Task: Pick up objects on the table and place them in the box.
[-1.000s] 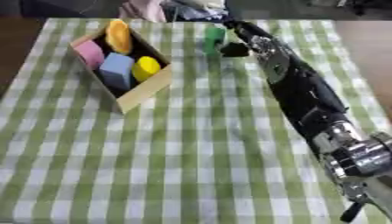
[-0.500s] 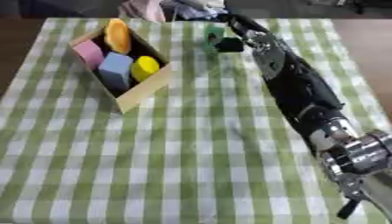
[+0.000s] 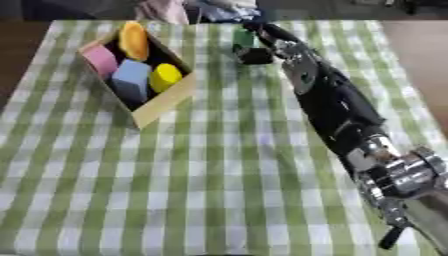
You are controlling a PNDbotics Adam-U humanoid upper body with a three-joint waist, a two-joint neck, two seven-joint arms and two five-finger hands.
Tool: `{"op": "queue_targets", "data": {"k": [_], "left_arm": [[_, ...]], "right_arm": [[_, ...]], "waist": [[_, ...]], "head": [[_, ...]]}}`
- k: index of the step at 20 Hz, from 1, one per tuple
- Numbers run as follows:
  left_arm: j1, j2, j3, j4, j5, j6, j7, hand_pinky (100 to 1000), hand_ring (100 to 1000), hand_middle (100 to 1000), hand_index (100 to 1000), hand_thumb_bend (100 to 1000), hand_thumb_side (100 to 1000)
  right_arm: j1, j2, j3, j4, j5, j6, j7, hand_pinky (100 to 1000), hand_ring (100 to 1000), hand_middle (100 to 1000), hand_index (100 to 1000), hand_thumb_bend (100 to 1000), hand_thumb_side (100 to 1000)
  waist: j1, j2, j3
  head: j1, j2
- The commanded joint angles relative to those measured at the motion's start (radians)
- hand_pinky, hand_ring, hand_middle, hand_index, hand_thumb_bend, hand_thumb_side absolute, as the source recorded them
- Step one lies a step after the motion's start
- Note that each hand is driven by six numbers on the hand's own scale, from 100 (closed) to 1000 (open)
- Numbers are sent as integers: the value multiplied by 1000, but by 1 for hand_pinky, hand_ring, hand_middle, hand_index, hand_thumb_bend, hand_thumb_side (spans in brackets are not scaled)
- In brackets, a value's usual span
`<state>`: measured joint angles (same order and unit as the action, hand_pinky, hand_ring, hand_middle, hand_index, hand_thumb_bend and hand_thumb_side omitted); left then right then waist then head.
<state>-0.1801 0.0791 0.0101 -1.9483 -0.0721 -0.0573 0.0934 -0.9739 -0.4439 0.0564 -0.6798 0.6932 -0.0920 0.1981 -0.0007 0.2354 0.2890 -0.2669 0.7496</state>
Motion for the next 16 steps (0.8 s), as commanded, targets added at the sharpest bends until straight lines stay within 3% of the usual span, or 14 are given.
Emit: {"op": "queue_targets", "data": {"k": [1,9,10,13,16], "left_arm": [[-6,9,-1,-18,-6,-3,-5,672,567,722,782,121,792],[-6,7,-2,-19,-5,-3,-8,672,567,722,782,120,793],[-6,7,-3,-19,-5,-3,-8,672,567,722,782,120,794],[-6,6,-3,-18,-5,-3,-8,673,566,721,782,120,794],[-6,6,-3,-17,-5,-3,-8,673,566,721,782,120,794]], "right_arm": [[-18,-6,-3,14,20,9,-1,957,960,947,1000,100,665],[-14,6,2,40,116,41,-18,949,950,942,1000,100,561],[-13,8,3,43,132,45,-17,943,945,936,1000,100,451],[-11,12,6,42,186,54,-19,926,931,919,1000,100,231],[-10,15,5,34,233,56,-37,888,895,883,996,100,234]], "waist": [[18,-2,4],[20,0,13],[20,0,13],[19,1,14],[18,1,13]], "head": [[-5,3],[-14,-2],[-15,-2],[-14,-1],[-13,-1]]}}
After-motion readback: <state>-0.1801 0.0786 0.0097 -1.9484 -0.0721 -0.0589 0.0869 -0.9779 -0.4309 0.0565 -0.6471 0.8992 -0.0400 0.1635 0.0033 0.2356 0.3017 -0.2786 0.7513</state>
